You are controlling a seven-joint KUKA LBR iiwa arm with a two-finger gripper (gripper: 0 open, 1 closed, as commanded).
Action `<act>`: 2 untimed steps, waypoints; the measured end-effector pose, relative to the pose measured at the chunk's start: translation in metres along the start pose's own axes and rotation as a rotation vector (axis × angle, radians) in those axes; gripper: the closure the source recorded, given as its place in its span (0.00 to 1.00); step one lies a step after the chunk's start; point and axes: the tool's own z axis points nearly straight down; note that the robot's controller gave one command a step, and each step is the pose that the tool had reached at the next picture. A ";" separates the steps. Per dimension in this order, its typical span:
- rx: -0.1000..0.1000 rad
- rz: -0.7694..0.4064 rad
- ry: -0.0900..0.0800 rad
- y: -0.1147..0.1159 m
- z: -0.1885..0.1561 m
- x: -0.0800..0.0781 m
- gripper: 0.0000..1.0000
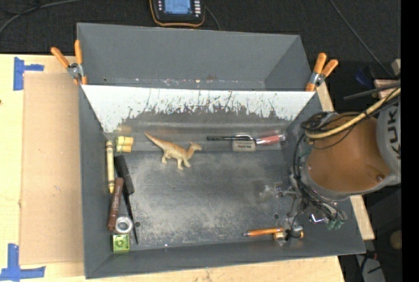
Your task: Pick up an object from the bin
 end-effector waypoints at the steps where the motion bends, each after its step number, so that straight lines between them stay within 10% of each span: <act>1: -0.001 -0.048 0.000 0.032 0.000 -0.012 0.00; 2: 0.001 -0.071 -0.006 0.032 0.036 -0.024 0.00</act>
Offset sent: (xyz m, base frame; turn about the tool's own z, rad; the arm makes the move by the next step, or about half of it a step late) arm 0.0154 0.0354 -0.0368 -0.0750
